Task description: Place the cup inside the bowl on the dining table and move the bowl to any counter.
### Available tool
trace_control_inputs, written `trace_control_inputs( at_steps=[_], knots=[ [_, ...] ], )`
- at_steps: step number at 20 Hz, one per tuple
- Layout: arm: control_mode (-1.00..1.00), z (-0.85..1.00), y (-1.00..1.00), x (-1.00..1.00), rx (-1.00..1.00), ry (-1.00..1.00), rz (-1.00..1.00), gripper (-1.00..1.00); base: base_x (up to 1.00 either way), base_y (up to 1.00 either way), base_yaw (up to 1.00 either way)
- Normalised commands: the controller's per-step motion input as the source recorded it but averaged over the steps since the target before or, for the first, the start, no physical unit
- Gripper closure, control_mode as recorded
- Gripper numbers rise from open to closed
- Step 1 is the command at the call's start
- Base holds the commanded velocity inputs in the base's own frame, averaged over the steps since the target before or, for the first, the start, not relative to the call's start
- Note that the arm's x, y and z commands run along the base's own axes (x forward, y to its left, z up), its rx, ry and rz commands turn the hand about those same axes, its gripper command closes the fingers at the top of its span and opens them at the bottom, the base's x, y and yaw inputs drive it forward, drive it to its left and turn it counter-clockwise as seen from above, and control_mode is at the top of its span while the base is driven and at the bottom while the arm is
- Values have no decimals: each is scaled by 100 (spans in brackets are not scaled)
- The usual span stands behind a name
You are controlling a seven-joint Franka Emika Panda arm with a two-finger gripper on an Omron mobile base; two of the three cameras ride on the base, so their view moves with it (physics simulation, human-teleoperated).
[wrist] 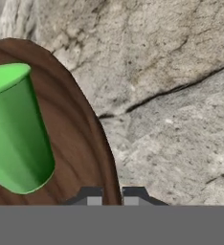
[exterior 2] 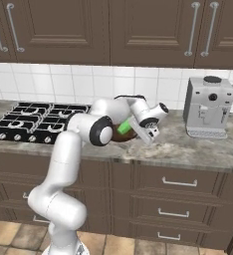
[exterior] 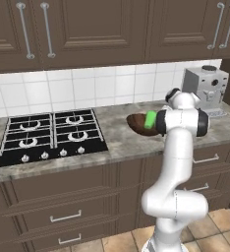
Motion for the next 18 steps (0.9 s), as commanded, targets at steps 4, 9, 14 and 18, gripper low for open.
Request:
trace_control_inputs(
  at_steps=[4, 9, 14, 18],
  knots=[
    [-100, 1, 34, 0, -4, 0, 0, -100, 0, 0, 0],
    [-100, 0, 22, 0, -1, 0, 0, -100, 0, 0, 0],
    [-100, 7, 6, -2, -1, 0, 0, -100, 0, 0, 0],
    [-100, 32, 0, -16, 0, -5, -2, -100, 0, 0, 0]
  ],
)
